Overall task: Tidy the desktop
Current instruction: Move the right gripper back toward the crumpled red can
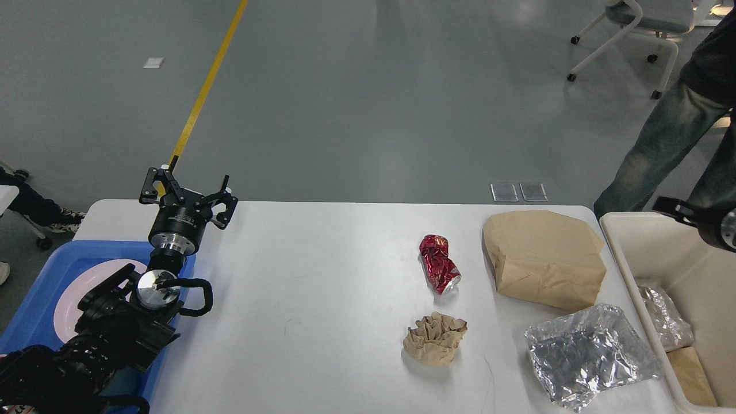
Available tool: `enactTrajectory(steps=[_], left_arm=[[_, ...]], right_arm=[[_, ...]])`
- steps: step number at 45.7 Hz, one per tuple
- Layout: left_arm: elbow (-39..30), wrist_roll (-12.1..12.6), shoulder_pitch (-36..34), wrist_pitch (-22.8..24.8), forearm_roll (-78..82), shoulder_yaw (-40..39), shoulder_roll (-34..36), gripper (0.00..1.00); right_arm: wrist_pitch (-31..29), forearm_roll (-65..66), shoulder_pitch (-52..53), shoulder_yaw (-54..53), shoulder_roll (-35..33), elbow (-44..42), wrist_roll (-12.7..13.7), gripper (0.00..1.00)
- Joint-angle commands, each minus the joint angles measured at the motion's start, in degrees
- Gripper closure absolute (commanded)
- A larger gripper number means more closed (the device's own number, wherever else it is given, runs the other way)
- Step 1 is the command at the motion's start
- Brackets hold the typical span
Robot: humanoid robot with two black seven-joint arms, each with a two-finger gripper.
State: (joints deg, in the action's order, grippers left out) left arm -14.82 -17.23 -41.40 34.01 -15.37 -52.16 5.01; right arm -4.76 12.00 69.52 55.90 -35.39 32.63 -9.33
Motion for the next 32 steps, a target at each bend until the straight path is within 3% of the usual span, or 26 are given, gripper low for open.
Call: enactTrajectory(steps=[1,5,8,19,28,32], left_arm=[[0.0,0.0,0.0,0.0,0.0,0.0,0.0,0.03],[0.0,0.0,0.0,0.0,0.0,0.0,0.0,0.03],[0.0,0.0,0.0,0.0,0.0,0.0,0.0,0.04],[0.0,0.0,0.0,0.0,0.0,0.0,0.0,0.03],[0.1,0.0,0.0,0.0,0.0,0.0,0.0,0.03],[0.0,0.0,0.0,0.0,0.0,0.0,0.0,0.03]], right_arm=[[-0.2,-0.1,13.5,13.9,8.6,5.1,0.0,0.0],[-1.2,-0.1,19.8,19.2,14.5,8.2,0.0,0.0],[-5.2,-0.1,25.5,20.9,19.1,11.8,0.0,0.0],[-25.7,-0.1,38.4,21.1,30.1,19.7,0.0,0.0],[-39.4,-0.2,51.8,19.5,31.9,28.0,-0.4,0.0],[-41.9,-0.1,52.6,18.4,31.9,28.1,-0.3,0.0]])
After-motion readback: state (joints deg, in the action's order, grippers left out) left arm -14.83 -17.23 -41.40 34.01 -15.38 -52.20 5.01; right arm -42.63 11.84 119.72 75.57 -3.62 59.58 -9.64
